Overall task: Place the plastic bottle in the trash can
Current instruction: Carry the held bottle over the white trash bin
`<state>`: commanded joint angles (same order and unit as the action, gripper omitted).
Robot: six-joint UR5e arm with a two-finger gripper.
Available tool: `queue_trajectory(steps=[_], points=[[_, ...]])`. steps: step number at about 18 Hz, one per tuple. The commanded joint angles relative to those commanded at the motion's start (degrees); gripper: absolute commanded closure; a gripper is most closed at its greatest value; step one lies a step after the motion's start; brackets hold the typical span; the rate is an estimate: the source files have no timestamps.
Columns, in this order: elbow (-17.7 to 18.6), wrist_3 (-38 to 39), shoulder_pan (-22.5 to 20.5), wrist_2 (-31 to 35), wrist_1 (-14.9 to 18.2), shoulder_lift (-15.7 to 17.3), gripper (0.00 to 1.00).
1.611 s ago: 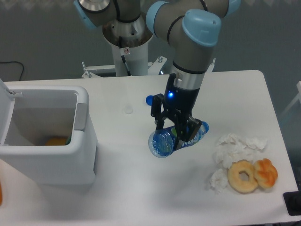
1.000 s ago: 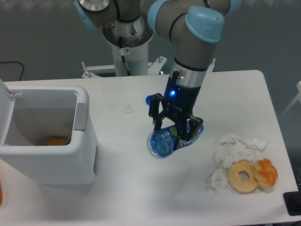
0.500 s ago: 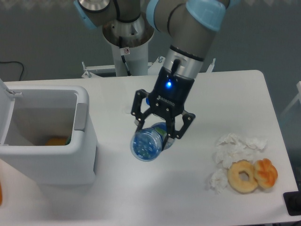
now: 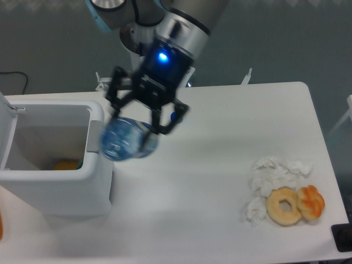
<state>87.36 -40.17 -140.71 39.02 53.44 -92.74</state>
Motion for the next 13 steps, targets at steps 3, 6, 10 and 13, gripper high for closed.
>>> queue_trajectory(steps=[3, 6, 10, 13], points=[[0.26, 0.79, -0.26, -2.45, 0.00, 1.68, 0.30], [0.27, 1.41, -0.52, -4.04, 0.00, 3.43, 0.30], [0.09, 1.41, -0.35, -7.11, -1.49, 4.41, 0.30], [0.18, 1.41, 0.09, -7.82, -1.58, 4.50, 0.30]])
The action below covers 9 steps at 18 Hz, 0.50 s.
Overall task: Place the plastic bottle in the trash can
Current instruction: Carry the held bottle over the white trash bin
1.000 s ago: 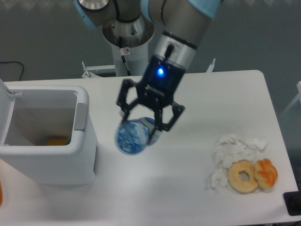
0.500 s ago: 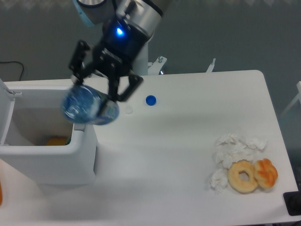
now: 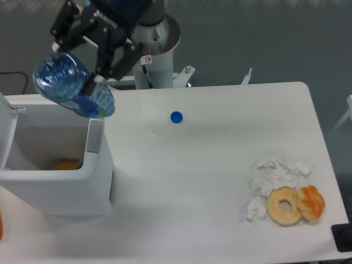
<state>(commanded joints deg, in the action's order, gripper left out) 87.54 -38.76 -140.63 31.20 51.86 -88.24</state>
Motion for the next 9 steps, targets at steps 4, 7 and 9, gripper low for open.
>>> queue_trajectory(steps=[4, 7, 9], points=[[0.18, 0.00, 1.93, -0.44, -0.79, -1.84, 0.30], [0.35, 0.00, 2.63, -0.44, -0.70, -2.55, 0.29], [0.26, -0.09, 3.78, -0.44, -0.79, -3.86, 0.30]])
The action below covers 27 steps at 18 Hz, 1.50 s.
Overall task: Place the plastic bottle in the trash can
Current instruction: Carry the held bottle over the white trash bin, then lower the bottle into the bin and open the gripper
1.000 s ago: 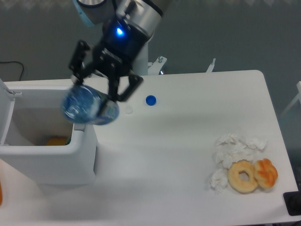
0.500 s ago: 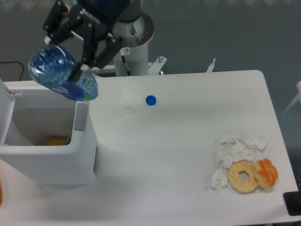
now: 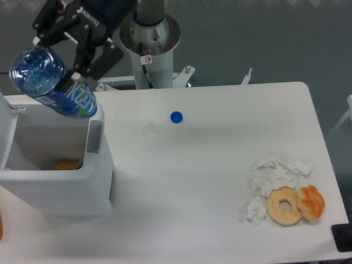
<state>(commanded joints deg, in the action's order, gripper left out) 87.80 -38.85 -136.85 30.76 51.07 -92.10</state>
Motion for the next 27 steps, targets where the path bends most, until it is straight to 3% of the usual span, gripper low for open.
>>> queue_trajectory(steps=[8, 11, 27], points=[[1.13, -0.44, 2.73, 0.17, -0.18, -2.64, 0.29], [3.24, -1.84, 3.17, 0.18, -1.41, -2.56, 0.27], [8.52, -3.78, 5.10, 0.26, -1.58, -2.56, 0.24]])
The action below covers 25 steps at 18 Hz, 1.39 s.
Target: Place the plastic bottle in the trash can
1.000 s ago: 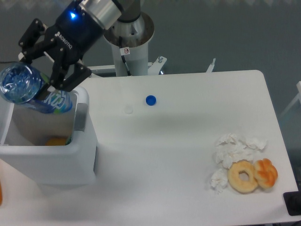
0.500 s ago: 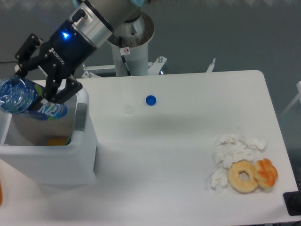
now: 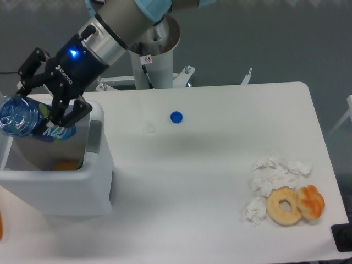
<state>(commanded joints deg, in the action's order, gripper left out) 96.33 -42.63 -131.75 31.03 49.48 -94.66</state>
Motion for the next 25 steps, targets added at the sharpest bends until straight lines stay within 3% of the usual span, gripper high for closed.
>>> queue_trajectory(steps=[12, 14, 23, 25], points=[[2.02, -2.99, 0.00, 0.17, 0.00, -0.18, 0.20], [2.37, -3.95, 0.00, 0.18, 0.00, -0.26, 0.10], [2.29, -4.39, 0.00, 0.26, 0.09, -0.18, 0.06], [1.59, -4.39, -0.09, 0.26, 0.09, -0.26, 0.01]])
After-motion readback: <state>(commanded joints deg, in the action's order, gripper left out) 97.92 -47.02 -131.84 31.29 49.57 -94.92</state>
